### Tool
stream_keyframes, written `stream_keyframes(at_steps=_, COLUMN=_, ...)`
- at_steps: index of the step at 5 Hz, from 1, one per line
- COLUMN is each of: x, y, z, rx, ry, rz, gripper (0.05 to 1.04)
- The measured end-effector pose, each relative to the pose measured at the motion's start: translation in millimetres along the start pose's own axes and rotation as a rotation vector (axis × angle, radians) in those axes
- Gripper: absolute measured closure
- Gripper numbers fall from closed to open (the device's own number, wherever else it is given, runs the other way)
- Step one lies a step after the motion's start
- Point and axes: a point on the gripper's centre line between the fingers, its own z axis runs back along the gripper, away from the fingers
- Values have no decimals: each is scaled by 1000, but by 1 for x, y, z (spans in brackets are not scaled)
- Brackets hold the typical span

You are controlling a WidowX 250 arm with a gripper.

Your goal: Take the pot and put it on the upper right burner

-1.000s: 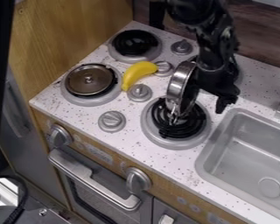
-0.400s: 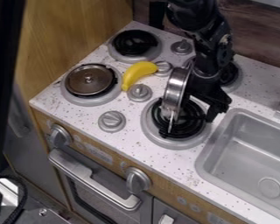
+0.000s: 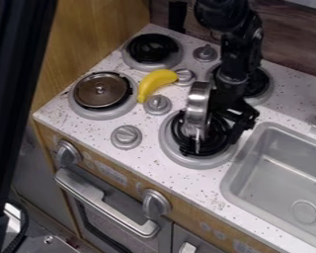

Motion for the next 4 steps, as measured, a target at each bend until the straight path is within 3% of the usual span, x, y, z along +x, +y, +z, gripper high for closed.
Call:
stream_keyframes(at_steps=1, x=2, y=11, z=-7, rx=6, ry=44, rz=37, gripper=85)
stream_keyframes(at_steps=2, x=6, y=24, z=-14, rx=-61, ry=156, rz=126, gripper=85)
stream_keyframes(at_steps=4, x=11, y=32, z=-15, rx=-89, ry=97, rz=141, gripper=118)
